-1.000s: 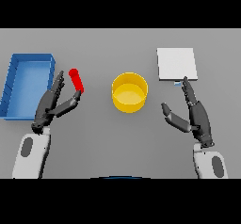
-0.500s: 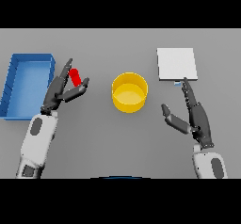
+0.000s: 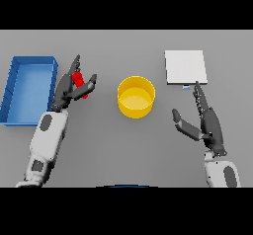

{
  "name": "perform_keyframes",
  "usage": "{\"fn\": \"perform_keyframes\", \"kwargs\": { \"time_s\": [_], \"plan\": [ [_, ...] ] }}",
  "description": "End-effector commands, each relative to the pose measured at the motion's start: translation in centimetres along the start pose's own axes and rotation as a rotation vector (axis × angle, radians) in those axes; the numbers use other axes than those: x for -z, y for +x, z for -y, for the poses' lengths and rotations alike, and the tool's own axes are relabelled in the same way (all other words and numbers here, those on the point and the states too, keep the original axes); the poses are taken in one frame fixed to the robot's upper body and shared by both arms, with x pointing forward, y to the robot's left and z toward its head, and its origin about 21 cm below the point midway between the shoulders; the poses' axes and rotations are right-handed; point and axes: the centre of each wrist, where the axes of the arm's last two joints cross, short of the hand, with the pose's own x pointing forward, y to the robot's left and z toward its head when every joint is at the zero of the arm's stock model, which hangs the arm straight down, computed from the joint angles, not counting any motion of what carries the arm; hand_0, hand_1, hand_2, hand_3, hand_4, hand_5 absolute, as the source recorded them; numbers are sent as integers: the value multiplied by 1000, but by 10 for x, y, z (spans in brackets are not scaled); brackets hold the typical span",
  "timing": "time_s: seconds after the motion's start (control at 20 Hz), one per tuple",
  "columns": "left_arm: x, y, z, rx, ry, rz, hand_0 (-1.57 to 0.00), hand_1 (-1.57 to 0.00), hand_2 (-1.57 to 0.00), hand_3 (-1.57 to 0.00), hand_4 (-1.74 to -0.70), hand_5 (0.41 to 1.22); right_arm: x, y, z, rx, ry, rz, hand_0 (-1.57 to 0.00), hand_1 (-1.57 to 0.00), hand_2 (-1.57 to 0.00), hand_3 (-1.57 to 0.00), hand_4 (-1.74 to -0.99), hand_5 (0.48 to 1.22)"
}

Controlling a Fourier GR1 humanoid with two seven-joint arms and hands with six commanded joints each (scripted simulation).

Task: Pick up the red beaker and tilt it to pour out 1 green nut into yellow bowl. Pick up the yellow bowl and place it on the metallic measuring scale.

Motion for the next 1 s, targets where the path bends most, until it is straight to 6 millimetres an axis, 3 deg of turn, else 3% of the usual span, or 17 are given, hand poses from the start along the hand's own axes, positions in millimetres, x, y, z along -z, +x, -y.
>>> {"fn": "perform_keyframes", "kwargs": {
  "time_s": [0.0,0.05,0.15,0.25,0.3,0.45,0.5,0.65,0.75,0.95],
  "plan": [
    [2,-3,2,-18,5,3,1,1,-6,1,-1303,719,0,0,1,-2,-3,-1,1,1,1,1,-1246,646],
    [3,-5,4,-31,12,-3,-4,-7,-54,-37,-1328,738,1,0,1,5,-4,-2,1,1,1,1,-1244,644],
    [6,-6,8,-58,32,5,-207,-230,-287,-254,-1401,787,0,3,0,0,-4,6,1,1,1,1,-1240,645],
    [8,-6,12,-38,70,4,-551,-588,-662,-728,-1471,943,-2,2,-2,-8,-7,-8,1,1,1,1,-1237,648],
    [9,-7,15,3,76,18,-755,-783,-844,-884,-1519,999,0,3,-1,7,-11,-5,1,1,1,1,-1239,648],
    [12,-4,21,56,56,47,-1153,-1168,-1199,-1108,-1615,1107,2,4,-1,2,-13,-16,1,1,1,1,-1241,650],
    [11,-5,22,49,55,50,-1237,-1248,-1273,-1154,-1636,1130,1,4,-2,5,-3,-6,1,1,1,1,-1242,650],
    [11,-3,20,57,56,26,-1400,-1406,-1419,-1357,-1542,1174,2,0,0,21,-5,2,1,1,1,1,-1255,644],
    [11,-2,17,-18,49,52,-1462,-1465,-1473,-1434,-1614,1165,0,2,1,11,-5,5,1,1,1,1,-1245,642],
    [16,20,12,-98,33,115,-1526,-1528,-1531,-1515,-1689,1140,4,1,1,3,0,-8,1,1,1,1,-1236,644]
  ]
}}
